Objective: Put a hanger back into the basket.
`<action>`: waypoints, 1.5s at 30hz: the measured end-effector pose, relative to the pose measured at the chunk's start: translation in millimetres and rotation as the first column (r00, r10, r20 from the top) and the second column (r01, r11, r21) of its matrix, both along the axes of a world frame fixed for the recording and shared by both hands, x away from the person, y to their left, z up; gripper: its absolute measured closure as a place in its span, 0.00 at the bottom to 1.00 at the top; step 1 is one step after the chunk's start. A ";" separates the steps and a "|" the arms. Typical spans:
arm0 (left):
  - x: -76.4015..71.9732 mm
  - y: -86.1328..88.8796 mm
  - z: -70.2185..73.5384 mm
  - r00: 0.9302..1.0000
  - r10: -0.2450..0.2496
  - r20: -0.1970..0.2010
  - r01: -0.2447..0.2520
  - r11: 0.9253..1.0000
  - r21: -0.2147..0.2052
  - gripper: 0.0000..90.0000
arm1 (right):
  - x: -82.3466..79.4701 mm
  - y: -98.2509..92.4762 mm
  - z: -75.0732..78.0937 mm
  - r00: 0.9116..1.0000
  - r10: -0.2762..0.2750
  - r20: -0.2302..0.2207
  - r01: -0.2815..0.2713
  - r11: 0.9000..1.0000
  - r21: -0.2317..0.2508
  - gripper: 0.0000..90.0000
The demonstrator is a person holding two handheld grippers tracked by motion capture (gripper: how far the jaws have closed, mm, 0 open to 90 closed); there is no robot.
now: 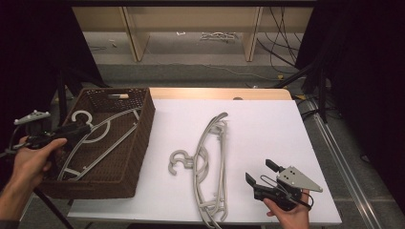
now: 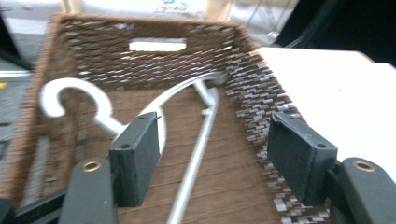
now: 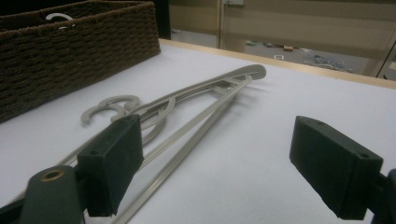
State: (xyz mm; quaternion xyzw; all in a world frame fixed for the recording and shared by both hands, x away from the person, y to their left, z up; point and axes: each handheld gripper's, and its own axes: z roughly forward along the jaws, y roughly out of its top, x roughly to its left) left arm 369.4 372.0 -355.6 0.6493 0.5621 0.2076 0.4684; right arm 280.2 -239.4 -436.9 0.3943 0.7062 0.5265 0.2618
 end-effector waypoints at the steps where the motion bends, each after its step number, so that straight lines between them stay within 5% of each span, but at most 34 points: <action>1: -2.5 -4.6 1.3 1.000 -0.016 0.003 0.016 1.000 -0.020 0.37 | 0.0 0.0 0.0 1.000 0.000 0.000 0.000 1.000 0.000 0.20; 13: -26.6 -56.3 10.8 0.987 -0.131 0.094 0.139 0.986 -0.088 0.24 | 0.0 0.2 -0.1 1.000 0.002 0.001 -0.002 1.000 -0.001 0.20; 22: -44.2 -101.5 11.9 0.966 -0.213 0.145 0.233 0.962 -0.142 0.24 | -0.3 0.2 0.1 1.000 0.000 -0.002 0.000 1.000 0.000 0.20; 29: -52.2 -137.8 7.1 0.946 -0.278 0.166 0.302 0.943 -0.140 0.24 | 1.7 -1.1 -0.3 0.999 0.012 0.032 -0.012 1.000 -0.006 0.20; 35: -56.0 -155.3 0.5 0.937 -0.306 0.167 0.327 0.939 -0.111 0.24 | 2.6 -1.5 -0.3 0.999 0.014 0.038 -0.013 1.000 -0.002 0.20; 37: -58.9 -163.2 -5.5 0.926 -0.318 0.202 0.340 0.937 -0.083 0.24 | 2.6 -2.1 -0.1 0.999 0.014 0.031 -0.014 1.000 -0.003 0.20; 39: -59.4 -164.8 -7.3 0.924 -0.319 0.211 0.341 0.937 -0.074 0.23 | 2.3 -2.5 0.3 1.000 0.007 0.021 -0.007 1.000 -0.010 0.20; 42: -64.2 -173.5 -15.7 0.906 -0.353 0.234 0.372 0.927 -0.041 0.22 | 2.5 -2.9 0.1 1.000 0.004 0.025 -0.004 1.000 -0.008 0.20; 45: -67.1 -178.3 -19.7 0.897 -0.372 0.237 0.389 0.921 -0.024 0.19 | 2.7 -3.1 0.1 1.000 0.009 0.018 -0.009 1.000 -0.006 0.20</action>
